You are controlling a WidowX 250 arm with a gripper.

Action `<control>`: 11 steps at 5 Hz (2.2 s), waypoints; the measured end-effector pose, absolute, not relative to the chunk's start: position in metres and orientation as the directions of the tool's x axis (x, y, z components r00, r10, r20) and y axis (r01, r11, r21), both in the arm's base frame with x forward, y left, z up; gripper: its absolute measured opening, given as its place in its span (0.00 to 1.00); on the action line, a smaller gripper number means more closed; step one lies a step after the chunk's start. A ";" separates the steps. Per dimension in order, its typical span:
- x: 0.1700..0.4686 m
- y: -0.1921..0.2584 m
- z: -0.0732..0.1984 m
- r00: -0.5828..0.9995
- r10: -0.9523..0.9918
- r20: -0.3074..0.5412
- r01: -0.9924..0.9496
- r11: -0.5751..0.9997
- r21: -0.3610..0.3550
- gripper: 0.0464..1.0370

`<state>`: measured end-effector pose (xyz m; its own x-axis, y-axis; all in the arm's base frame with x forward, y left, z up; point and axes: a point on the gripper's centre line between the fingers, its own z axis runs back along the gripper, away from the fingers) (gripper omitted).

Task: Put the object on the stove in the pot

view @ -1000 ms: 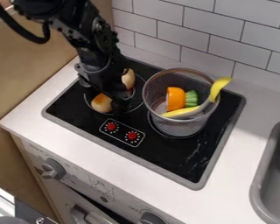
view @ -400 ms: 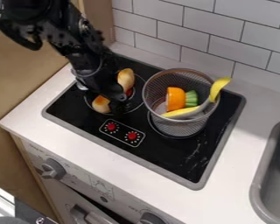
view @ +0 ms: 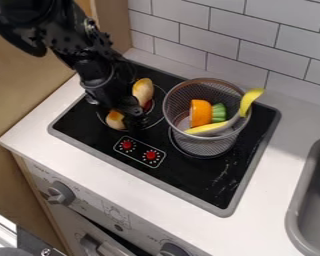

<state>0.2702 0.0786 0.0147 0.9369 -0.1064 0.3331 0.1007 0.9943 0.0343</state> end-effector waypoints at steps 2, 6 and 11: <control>0.270 0.080 0.014 0.929 -0.073 0.362 0.091 0.995 -0.034 0.91; 0.257 0.076 0.020 0.961 0.019 0.277 0.027 0.987 -0.160 0.56; 0.254 0.040 0.119 0.989 0.006 0.148 -0.017 0.997 0.076 0.56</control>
